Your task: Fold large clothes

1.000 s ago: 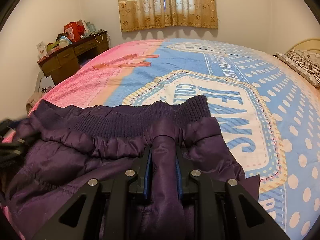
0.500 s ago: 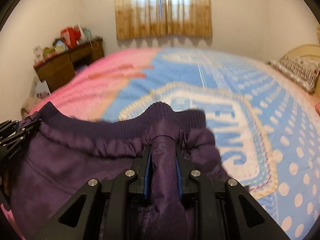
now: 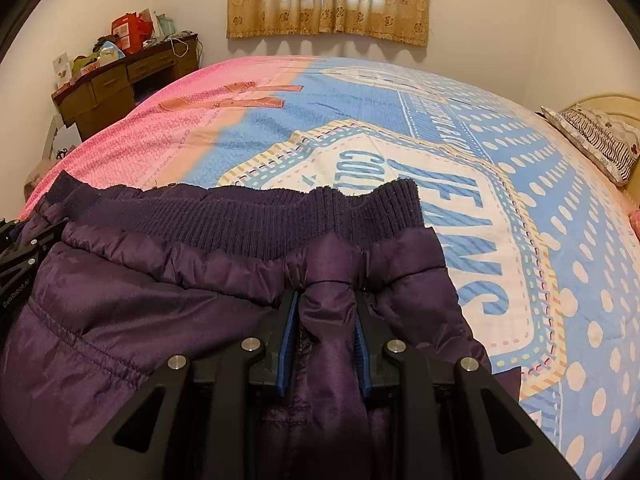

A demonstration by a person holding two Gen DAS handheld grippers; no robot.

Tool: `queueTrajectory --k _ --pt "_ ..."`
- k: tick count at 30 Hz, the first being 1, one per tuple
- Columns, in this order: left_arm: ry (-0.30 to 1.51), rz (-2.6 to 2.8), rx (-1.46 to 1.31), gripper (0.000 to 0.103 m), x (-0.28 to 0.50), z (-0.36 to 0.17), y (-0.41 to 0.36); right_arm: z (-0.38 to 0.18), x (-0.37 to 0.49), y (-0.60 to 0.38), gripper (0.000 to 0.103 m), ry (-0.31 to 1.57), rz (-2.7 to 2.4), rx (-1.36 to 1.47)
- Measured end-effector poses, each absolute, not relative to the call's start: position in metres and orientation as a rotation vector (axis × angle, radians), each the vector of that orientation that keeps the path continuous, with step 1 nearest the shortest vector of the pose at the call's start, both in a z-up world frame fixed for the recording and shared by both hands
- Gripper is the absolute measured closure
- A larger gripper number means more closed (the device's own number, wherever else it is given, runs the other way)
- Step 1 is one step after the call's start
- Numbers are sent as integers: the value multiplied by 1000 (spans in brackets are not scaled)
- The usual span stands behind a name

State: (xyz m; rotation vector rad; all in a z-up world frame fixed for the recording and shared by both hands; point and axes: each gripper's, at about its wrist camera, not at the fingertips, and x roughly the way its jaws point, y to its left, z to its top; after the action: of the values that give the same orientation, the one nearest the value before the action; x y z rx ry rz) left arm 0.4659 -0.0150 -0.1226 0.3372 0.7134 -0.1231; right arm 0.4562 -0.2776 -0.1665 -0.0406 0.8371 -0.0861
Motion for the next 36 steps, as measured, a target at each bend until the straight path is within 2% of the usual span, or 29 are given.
queueTrajectory --k 5,6,9,11,12,14,17,19,22,24,36 --pt "721 -92 354 55 468 -119 -17 -163 461 -272 74 857 -104 -90" --pt "731 -95 347 53 469 -116 -15 -160 461 -275 70 862 -101 -75" --pt "717 -91 266 41 458 -91 -4 -140 447 -286 48 846 -136 -3" --pt "664 -108 164 25 439 -71 4 -119 423 -283 42 757 -140 26" --pt "629 -121 121 20 425 -60 6 -110 411 -277 35 717 -132 18" --pt "569 -138 69 0 403 -46 1 -106 395 -265 32 680 -121 5" --pt "555 -164 62 0 395 -49 -20 -122 396 -250 31 726 -117 -42" --pt "597 -147 123 0 402 -66 -40 -140 402 -250 31 759 -124 -51" --pt "681 -103 187 0 419 -104 -52 -158 405 -260 25 787 -102 -8" --pt "731 -97 153 0 426 -121 -50 -162 406 -264 24 789 -93 10" --pt "728 -42 228 0 428 -132 -63 -173 414 -254 24 841 -116 -84"
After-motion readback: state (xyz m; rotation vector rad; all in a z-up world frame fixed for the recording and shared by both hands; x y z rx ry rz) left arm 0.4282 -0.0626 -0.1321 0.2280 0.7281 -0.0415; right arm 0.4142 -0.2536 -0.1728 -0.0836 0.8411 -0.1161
